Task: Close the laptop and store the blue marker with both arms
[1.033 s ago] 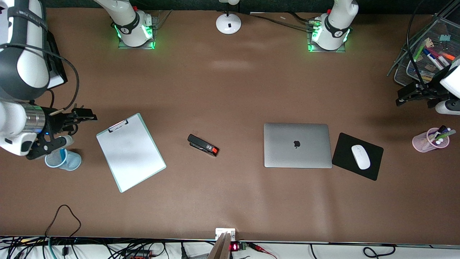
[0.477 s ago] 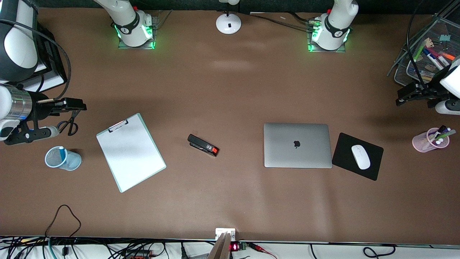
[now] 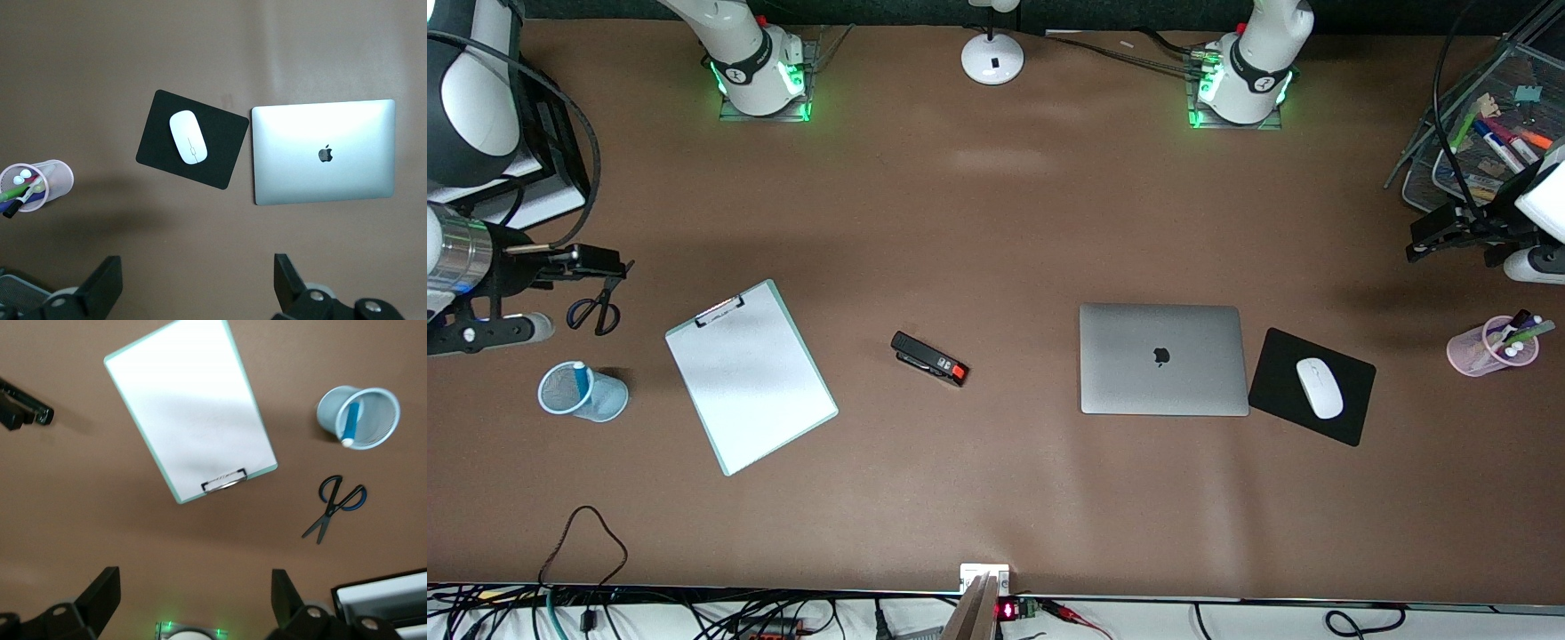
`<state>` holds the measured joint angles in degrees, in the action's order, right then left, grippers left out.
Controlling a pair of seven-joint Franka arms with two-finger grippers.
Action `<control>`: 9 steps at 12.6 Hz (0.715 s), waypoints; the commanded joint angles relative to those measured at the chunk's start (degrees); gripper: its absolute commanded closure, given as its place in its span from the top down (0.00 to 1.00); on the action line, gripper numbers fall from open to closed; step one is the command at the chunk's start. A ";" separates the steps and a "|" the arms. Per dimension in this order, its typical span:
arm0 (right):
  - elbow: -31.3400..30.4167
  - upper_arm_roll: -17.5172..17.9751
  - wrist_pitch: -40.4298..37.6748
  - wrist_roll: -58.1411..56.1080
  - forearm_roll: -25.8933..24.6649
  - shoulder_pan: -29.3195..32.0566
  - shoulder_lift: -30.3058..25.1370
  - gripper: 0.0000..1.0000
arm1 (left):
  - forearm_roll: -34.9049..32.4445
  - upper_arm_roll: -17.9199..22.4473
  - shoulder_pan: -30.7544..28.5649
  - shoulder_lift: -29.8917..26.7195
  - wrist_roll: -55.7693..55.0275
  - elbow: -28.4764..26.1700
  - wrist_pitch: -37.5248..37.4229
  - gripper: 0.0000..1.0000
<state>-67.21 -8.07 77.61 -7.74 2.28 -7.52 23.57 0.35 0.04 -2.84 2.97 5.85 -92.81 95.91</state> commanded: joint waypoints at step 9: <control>-13.30 1.04 8.08 15.12 -1.49 4.88 -13.10 1.00 | 0.71 -0.04 -0.32 1.07 0.92 2.02 -1.17 1.00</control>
<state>-77.30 -7.89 84.64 4.12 1.35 -2.63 13.29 0.35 0.04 -2.84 2.97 5.85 -92.81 95.90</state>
